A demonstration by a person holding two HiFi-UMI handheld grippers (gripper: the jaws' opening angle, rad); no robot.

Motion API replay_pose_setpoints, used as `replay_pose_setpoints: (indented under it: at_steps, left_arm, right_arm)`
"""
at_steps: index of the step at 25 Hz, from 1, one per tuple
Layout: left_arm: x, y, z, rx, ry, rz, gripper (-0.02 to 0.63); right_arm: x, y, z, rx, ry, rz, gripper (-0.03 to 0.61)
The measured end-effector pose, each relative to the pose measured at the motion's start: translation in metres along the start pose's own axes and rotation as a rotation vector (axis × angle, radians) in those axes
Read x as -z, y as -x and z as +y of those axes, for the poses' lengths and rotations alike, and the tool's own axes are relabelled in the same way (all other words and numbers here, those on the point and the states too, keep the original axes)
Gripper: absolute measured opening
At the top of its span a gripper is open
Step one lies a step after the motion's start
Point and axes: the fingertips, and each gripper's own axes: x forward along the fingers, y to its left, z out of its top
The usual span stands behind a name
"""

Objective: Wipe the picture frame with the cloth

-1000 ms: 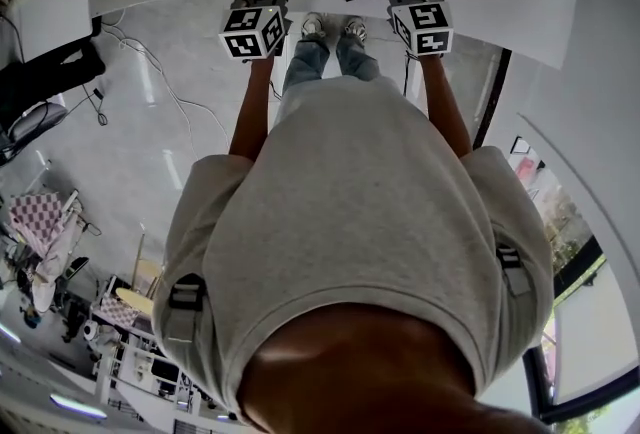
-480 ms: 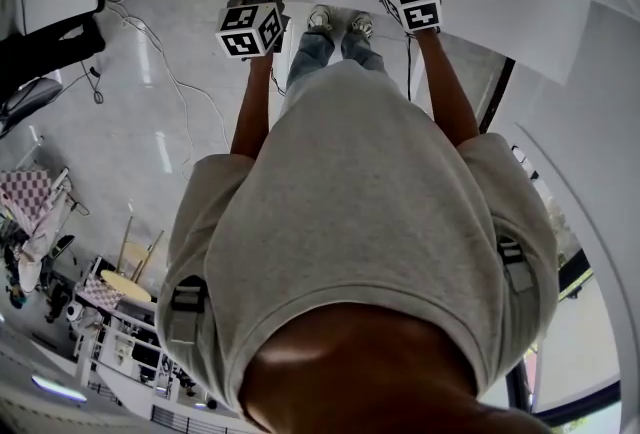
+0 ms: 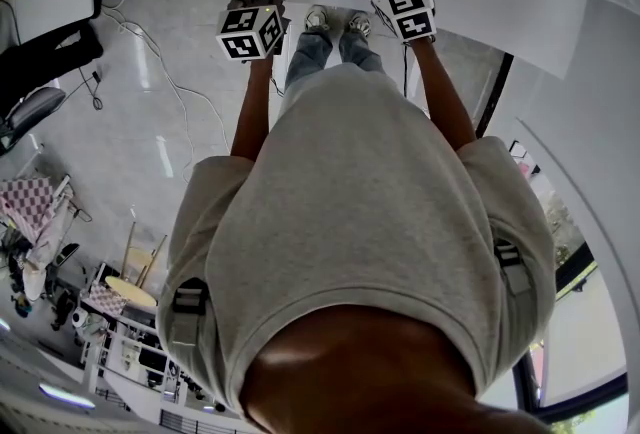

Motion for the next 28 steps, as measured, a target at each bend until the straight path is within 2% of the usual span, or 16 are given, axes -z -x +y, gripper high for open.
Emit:
replay_pose_setpoints:
  at_steps: [28]
  left_arm:
    - [-0.002,-0.026,-0.029,0.102,-0.059,0.028,0.017]
  right_arm:
    - [0.052,0.058,0.039,0.014,-0.075,0.040,0.055]
